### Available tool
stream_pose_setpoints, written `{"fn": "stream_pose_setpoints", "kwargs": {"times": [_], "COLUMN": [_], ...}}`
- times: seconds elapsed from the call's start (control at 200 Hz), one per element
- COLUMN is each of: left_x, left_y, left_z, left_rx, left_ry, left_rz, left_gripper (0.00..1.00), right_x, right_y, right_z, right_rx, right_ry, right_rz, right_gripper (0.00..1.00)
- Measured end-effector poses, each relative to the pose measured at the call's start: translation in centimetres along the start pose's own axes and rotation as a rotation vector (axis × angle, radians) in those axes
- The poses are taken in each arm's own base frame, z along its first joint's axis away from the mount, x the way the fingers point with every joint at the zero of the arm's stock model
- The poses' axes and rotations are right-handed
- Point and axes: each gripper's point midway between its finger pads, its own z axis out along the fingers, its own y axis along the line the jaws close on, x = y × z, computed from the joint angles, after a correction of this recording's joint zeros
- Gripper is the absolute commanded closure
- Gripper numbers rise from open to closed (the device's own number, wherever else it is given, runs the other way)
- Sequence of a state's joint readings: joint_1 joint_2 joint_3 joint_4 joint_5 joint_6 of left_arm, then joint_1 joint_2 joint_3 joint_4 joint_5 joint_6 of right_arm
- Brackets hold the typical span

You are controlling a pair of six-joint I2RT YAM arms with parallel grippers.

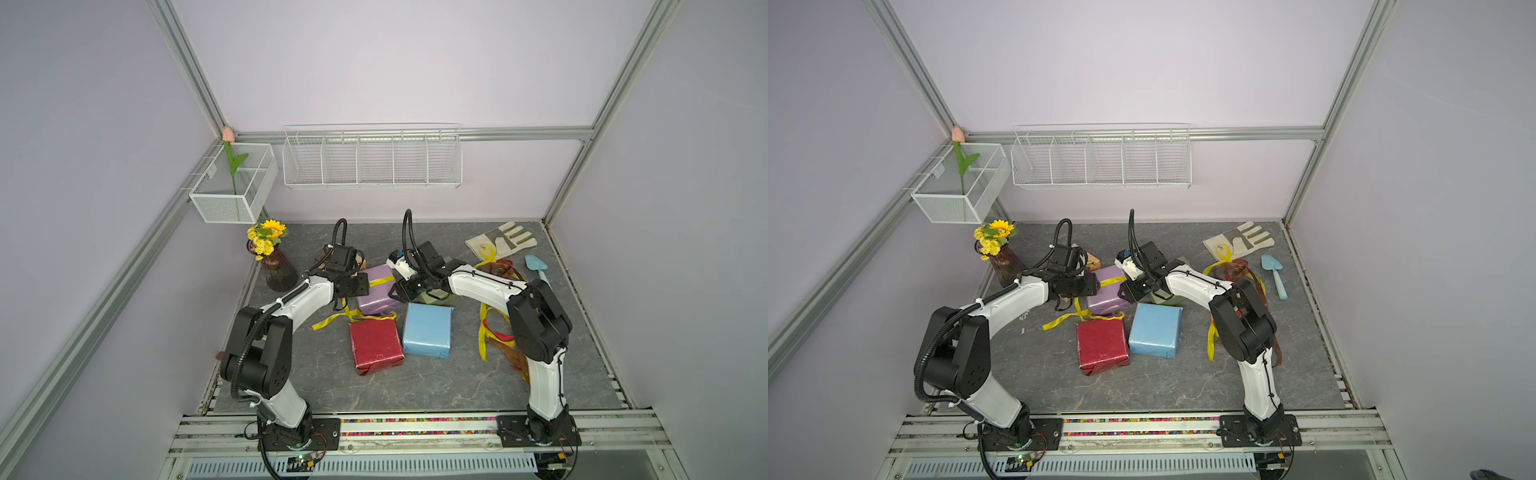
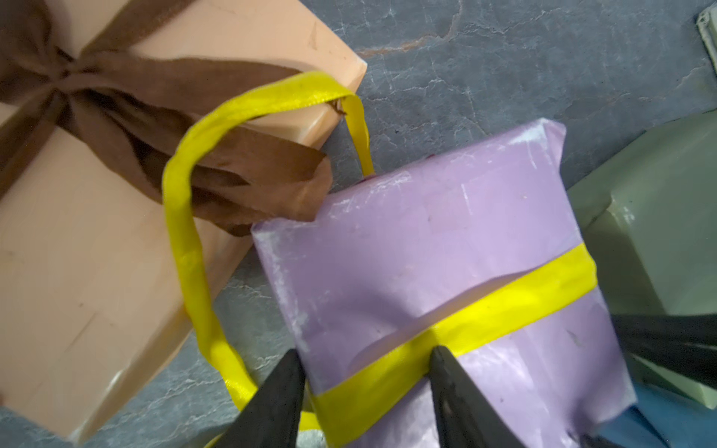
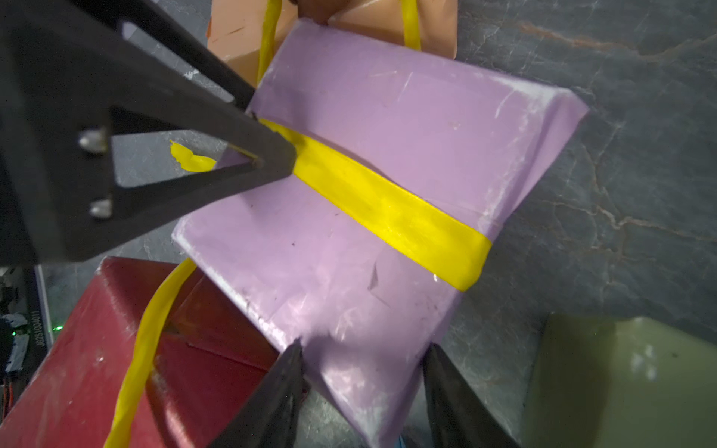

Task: Untie the ribbon bows on the gift boxes
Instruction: Adjust the gift box at the center of the board.

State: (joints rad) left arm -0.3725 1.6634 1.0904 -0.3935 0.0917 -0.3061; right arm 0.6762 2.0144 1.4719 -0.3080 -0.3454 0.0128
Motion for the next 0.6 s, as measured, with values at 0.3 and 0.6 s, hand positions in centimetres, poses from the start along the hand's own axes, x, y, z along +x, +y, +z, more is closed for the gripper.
{"fn": "stream_pose_setpoints", "kwargs": {"times": [0.3,0.6], "left_x": [0.0,-0.5], "left_y": [-0.8,-0.6], "left_z": [0.2,-1.0], "left_rx": [0.045,0.027], "left_ry": [0.004,-0.022], "left_rz": [0.009,0.009], "left_gripper": [0.48,0.48], "right_x": [2.2,-0.2], "right_y": [3.5,2.7], "right_z": [-2.3,-4.9], "right_rx": [-0.043,0.082], "right_ry": [0.081,0.086], "right_rz": [-0.059,-0.193], "right_gripper": [0.48,0.48]}}
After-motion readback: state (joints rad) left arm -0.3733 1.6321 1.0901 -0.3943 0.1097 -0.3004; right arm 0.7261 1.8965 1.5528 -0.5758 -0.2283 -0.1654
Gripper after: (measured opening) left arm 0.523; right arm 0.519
